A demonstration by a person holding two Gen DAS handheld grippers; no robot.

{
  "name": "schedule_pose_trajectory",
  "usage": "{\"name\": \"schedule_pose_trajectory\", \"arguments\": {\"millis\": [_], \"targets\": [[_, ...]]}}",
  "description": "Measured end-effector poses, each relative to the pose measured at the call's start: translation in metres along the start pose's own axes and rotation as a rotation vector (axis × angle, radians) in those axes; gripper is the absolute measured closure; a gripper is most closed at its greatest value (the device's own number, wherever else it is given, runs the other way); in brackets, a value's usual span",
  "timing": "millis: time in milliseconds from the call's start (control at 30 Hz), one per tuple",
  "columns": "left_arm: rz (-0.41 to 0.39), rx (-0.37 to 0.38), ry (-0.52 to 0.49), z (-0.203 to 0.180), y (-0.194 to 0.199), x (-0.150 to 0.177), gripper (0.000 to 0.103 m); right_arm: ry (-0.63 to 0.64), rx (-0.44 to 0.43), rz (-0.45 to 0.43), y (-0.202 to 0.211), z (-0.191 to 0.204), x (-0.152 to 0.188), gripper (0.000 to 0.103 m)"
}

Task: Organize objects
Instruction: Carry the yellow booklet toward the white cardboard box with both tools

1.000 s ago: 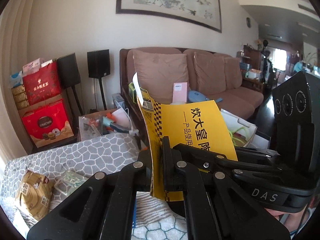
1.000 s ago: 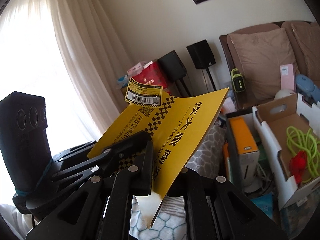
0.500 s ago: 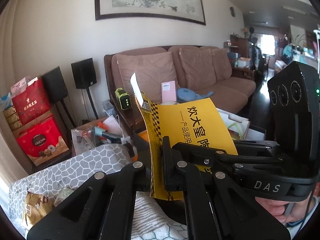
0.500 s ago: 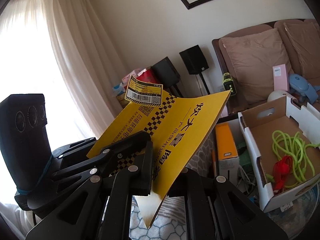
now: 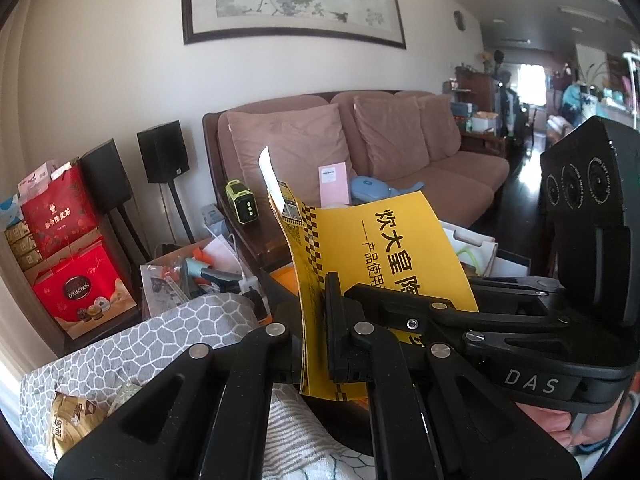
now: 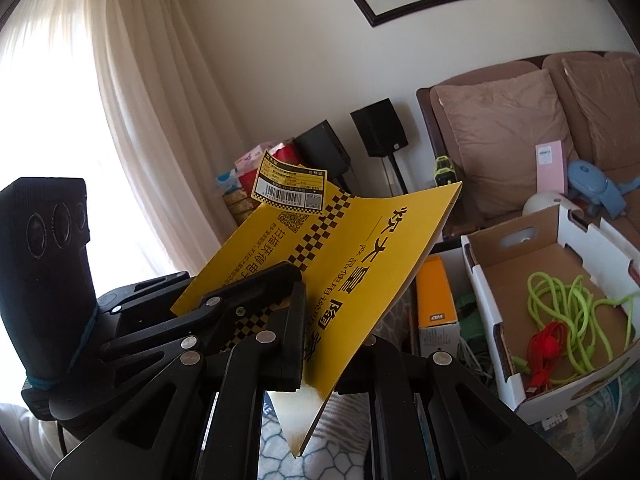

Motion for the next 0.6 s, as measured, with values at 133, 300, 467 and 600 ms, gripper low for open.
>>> {"name": "schedule_pose_trajectory", "arguments": {"millis": [133,300,467,600], "targets": [[0.003,0.001,0.014,0.0012,-0.0020,0.0023,0.098,0.006,0.014,0.005,-0.0018,-0.0011,0.0010,0.095],[0.005,0.000,0.024,0.0040,-0.0027,0.0059,0.098,0.012,0.021,0.010,-0.0042,-0.0009,0.0019,0.095],[0.006,0.003,0.021,0.0055,-0.0024,0.0055,0.098,0.019,0.025,0.011,-0.0051,-0.0014,0.0026,0.095],[0.011,0.019,0.029,0.0065,-0.0028,0.0041,0.098,0.022,0.029,0.014,-0.0052,-0.0014,0.0024,0.095]]}}
Point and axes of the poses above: each gripper's, at about its wrist camera, not at the fingertips, and y roughly against the way its jaws point, z to its left, x to its underside, the point moved 5 cm from there along -y, roughly the way its jaws point, and after that the axes turned 3 degrees about -x, right-handed, at the moved point
